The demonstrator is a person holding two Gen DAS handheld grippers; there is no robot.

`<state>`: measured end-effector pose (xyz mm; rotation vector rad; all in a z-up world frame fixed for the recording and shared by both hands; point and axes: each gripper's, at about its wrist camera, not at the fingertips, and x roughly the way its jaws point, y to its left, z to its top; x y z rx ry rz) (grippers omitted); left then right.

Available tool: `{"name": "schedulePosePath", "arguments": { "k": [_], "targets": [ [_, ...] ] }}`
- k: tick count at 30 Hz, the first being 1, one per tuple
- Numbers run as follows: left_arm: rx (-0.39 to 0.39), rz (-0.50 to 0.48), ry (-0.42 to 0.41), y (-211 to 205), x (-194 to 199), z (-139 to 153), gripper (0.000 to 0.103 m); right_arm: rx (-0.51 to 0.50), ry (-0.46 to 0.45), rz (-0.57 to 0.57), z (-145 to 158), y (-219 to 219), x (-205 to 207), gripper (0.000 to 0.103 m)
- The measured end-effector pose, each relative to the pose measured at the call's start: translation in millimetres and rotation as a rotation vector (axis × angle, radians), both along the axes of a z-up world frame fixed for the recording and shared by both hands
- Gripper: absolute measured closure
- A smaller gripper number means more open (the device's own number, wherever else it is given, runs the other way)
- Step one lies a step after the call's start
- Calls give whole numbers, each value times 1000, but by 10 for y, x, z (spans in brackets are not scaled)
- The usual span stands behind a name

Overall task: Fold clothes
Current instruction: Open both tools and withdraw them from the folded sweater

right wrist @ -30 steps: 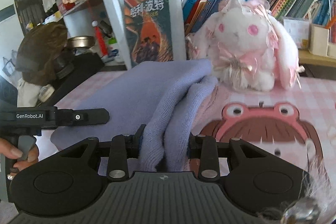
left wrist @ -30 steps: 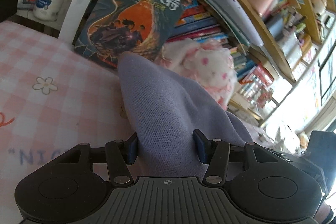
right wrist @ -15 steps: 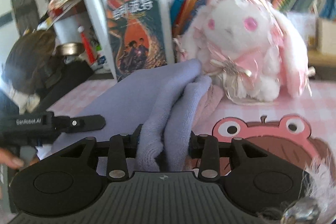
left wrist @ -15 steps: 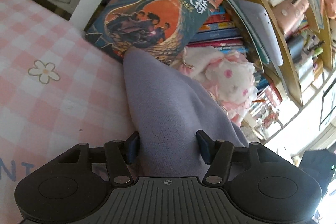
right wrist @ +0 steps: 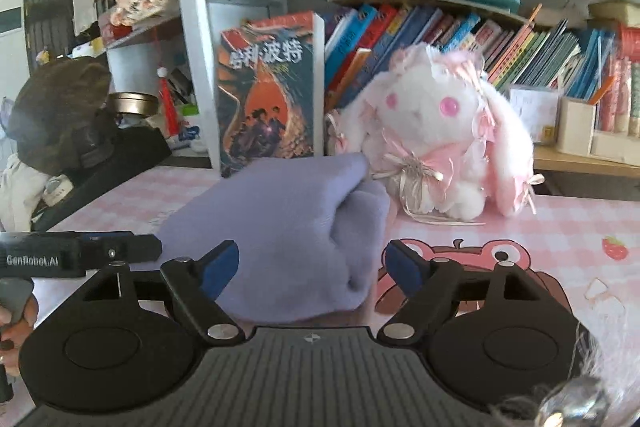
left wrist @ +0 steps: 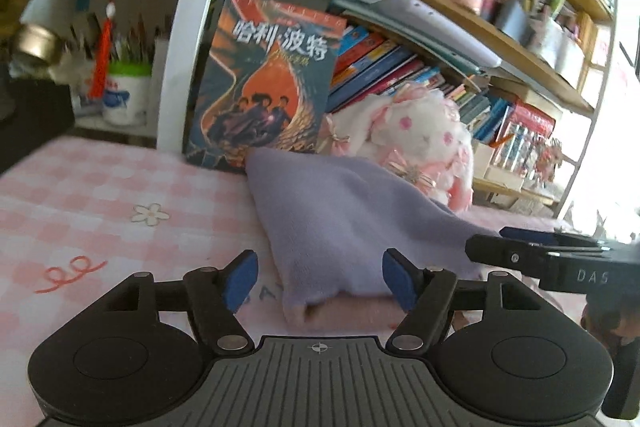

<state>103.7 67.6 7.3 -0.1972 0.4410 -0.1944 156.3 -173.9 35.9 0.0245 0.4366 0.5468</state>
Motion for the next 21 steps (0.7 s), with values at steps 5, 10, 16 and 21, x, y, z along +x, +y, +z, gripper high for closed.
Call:
{"name": "schedulePosePath", "arguments": {
  "k": [5, 10, 16, 21],
  "targets": [
    [45, 3, -38, -121, -390, 58, 25, -20, -42, -42, 13, 16, -427, 18],
    [149, 28, -70, -296, -725, 41, 18, -49, -85, -85, -55, 9, -821, 15],
    [208, 36, -66, -424, -961, -39, 14, -53, -92, -131, -179, -75, -1149, 12],
    [245, 56, -65, -481, -1028, -53, 8, -32, -94, -173, -230, -175, -1307, 7]
  ]
}}
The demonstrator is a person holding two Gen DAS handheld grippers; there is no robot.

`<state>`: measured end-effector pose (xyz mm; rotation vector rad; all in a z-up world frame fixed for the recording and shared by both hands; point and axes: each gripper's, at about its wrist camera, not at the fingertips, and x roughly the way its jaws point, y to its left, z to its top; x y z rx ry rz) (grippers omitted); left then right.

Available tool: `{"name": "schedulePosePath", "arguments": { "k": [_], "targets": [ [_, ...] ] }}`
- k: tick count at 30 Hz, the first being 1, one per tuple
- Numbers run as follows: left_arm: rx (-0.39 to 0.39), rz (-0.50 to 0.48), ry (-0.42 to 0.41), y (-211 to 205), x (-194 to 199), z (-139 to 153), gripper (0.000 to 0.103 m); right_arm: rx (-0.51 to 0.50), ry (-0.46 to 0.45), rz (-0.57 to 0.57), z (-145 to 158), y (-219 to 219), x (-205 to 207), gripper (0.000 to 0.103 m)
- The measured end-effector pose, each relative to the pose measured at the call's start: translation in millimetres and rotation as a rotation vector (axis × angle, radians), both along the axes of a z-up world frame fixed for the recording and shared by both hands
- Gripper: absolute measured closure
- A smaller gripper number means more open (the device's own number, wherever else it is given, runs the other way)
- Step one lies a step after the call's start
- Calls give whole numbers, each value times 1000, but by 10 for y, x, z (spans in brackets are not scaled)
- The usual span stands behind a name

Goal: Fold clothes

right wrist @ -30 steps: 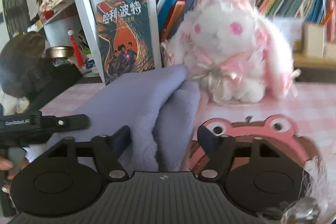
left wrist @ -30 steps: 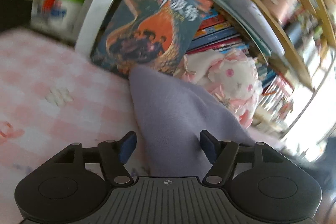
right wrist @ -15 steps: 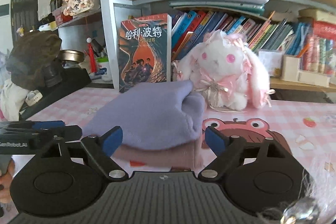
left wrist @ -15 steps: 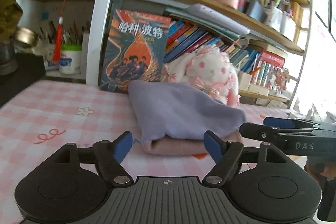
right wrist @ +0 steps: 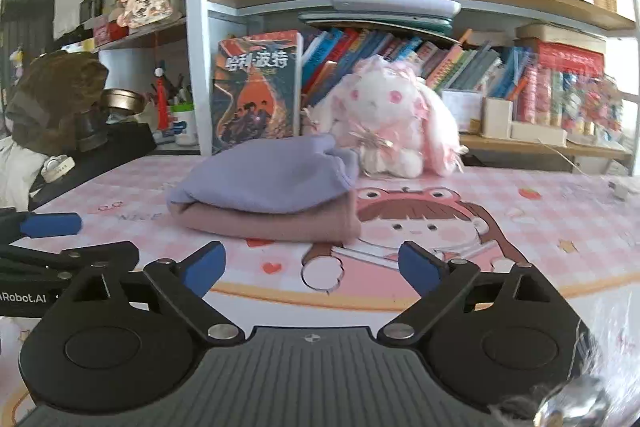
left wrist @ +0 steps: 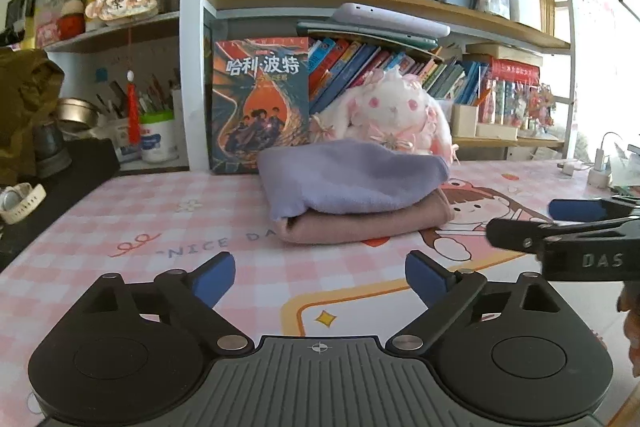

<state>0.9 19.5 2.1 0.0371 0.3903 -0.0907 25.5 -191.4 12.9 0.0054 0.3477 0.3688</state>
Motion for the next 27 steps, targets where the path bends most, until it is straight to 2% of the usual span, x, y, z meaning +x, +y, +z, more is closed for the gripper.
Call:
{"name": "schedulePosePath", "arguments": {
  "k": [3, 10, 14, 20, 27],
  "targets": [
    [17, 1, 19, -32, 12, -13, 8, -11, -19, -12, 4, -17, -65, 0],
    [61, 4, 25, -101, 9, -30, 7, -94, -50, -25, -3, 104, -131, 0],
    [43, 11, 46, -68, 39, -45, 5, -91, -26, -10, -19, 98, -94, 0],
    [28, 35, 36, -34, 18, -39, 3, -112, -29, 3, -23, 139, -109, 0],
    [22, 44, 41, -18, 24, -38, 1, -88, -14, -11, -27, 91, -82, 0]
  ]
}}
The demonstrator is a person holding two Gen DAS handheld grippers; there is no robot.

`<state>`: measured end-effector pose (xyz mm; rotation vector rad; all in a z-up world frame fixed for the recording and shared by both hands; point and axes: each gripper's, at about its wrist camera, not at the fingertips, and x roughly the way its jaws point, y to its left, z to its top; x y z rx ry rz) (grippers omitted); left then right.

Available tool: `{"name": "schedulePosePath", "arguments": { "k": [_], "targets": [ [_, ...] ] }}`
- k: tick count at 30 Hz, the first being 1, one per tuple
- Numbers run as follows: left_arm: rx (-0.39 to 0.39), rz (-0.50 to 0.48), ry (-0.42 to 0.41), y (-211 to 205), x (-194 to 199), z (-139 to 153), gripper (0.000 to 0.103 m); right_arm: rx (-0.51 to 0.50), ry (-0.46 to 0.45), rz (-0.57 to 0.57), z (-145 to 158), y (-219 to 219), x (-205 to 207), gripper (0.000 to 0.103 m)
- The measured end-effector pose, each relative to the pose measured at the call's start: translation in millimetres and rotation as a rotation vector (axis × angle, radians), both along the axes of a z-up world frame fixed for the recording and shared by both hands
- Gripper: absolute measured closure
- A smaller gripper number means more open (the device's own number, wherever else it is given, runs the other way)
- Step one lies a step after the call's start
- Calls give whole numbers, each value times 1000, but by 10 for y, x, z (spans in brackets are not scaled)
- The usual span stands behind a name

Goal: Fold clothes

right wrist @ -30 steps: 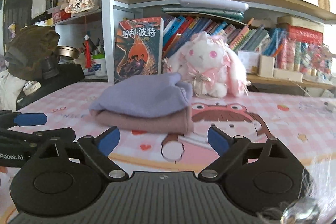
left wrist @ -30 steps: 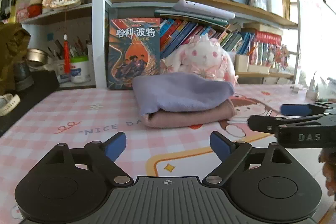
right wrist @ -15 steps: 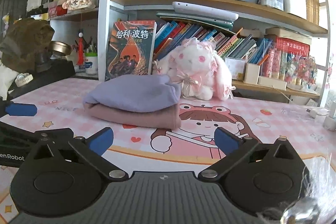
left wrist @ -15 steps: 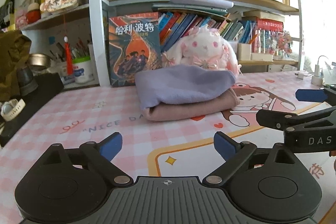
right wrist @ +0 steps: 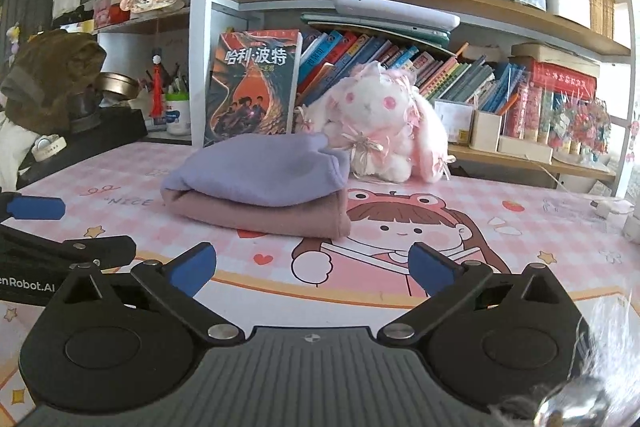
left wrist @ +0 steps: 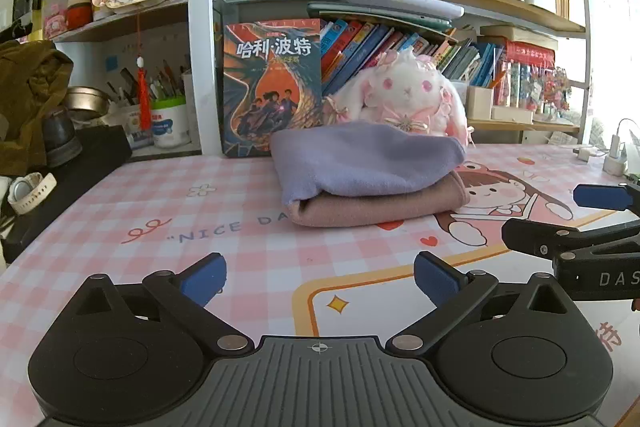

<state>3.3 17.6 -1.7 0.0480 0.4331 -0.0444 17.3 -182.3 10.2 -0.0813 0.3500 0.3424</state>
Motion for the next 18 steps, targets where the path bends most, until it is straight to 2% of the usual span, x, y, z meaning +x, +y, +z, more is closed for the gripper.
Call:
{"name": "schedulePosePath", "arguments": {
  "k": [18],
  "targets": [
    [7, 0, -6, -13, -7, 1, 0, 10, 16, -6, -7, -11, 23, 0]
  ]
}}
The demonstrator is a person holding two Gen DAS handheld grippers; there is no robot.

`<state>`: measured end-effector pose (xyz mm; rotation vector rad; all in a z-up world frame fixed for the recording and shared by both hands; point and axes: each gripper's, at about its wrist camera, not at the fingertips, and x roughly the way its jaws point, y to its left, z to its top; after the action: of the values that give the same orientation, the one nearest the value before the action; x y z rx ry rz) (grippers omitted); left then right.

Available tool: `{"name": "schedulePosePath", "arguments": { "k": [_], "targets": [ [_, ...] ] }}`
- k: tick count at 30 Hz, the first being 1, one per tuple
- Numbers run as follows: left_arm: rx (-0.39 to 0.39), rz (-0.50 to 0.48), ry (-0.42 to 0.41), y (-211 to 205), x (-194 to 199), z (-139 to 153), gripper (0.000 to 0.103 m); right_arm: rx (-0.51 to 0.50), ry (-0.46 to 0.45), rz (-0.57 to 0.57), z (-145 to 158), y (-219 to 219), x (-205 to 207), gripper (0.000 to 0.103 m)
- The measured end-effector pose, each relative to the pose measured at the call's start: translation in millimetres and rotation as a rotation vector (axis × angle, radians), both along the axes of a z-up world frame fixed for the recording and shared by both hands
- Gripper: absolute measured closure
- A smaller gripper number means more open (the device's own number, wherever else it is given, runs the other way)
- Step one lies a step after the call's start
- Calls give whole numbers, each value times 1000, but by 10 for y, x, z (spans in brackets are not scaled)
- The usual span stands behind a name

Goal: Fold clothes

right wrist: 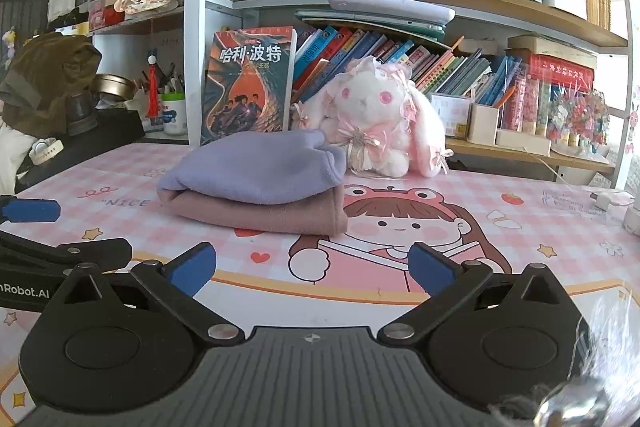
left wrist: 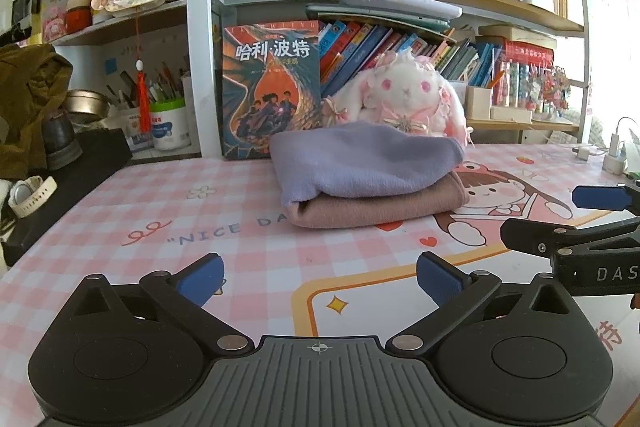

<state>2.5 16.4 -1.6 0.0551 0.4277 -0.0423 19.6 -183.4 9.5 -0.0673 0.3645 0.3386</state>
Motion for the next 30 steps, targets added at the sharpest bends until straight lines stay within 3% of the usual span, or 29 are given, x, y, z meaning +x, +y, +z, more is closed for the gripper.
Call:
{"name": "schedulePosePath", "arguments": {
  "k": [30],
  "targets": [
    [-13, 16, 9, 36, 14, 0, 0, -10, 3, 9, -8, 20, -6, 0]
  ]
}}
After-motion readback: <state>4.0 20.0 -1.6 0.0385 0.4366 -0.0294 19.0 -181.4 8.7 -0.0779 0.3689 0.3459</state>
